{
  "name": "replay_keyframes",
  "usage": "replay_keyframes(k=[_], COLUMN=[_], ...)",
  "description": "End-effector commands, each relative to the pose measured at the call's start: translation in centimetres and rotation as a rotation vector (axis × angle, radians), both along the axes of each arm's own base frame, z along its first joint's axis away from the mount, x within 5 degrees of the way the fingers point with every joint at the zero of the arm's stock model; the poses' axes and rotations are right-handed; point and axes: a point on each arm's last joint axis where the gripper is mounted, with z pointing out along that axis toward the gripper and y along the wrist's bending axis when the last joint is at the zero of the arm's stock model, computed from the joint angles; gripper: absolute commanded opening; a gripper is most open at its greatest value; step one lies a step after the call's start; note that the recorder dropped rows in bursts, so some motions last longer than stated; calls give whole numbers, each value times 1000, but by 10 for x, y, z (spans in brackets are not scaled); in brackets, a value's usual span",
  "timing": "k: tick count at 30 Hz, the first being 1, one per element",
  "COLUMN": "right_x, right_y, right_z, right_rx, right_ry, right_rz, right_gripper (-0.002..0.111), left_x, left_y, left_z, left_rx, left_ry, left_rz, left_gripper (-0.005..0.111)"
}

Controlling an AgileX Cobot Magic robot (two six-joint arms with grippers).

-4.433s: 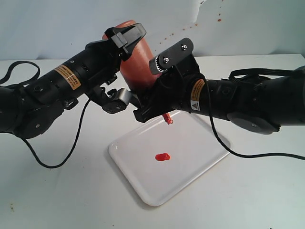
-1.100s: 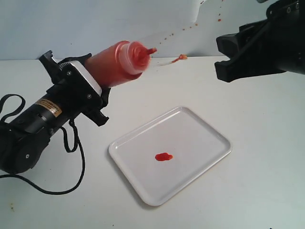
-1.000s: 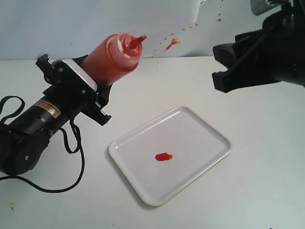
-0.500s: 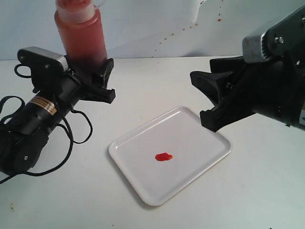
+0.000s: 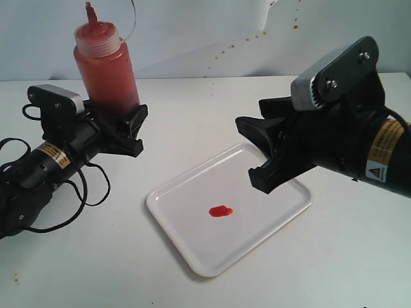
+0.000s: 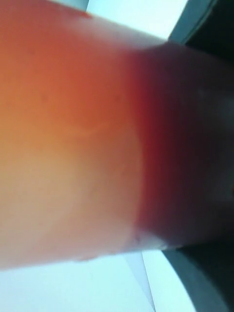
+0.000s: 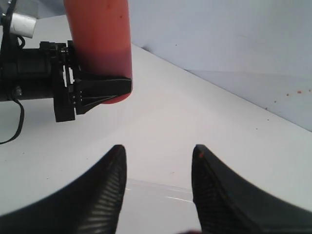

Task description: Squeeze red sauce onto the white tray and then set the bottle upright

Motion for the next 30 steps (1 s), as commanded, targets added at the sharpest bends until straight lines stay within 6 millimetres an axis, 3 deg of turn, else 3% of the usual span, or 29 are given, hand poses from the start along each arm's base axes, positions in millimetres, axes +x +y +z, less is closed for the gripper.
replay_keyframes(k=[1,9,23,26,30], right_x=[2,8,7,7,7], right_y=[4,7,10,10,10], right_z=[-6,-19,-10,-10,-10], right_rx=[-14,-38,27,26,24], right_ry=[-25,22,-31,-30,-29], right_rz=[38,22,53,52,52], right_gripper=[40,40,40,34,17], left_x=[0,0,7,7,10], left_y=[0,0,0,0,1], left_z=[9,9,15,15,17], left_rx=[-32,-31,39,38,28], left_ry=[-68,-69,-136,-136,-143], left_rz=[-12,-10,7,10,32], left_gripper=[0,0,0,0,0])
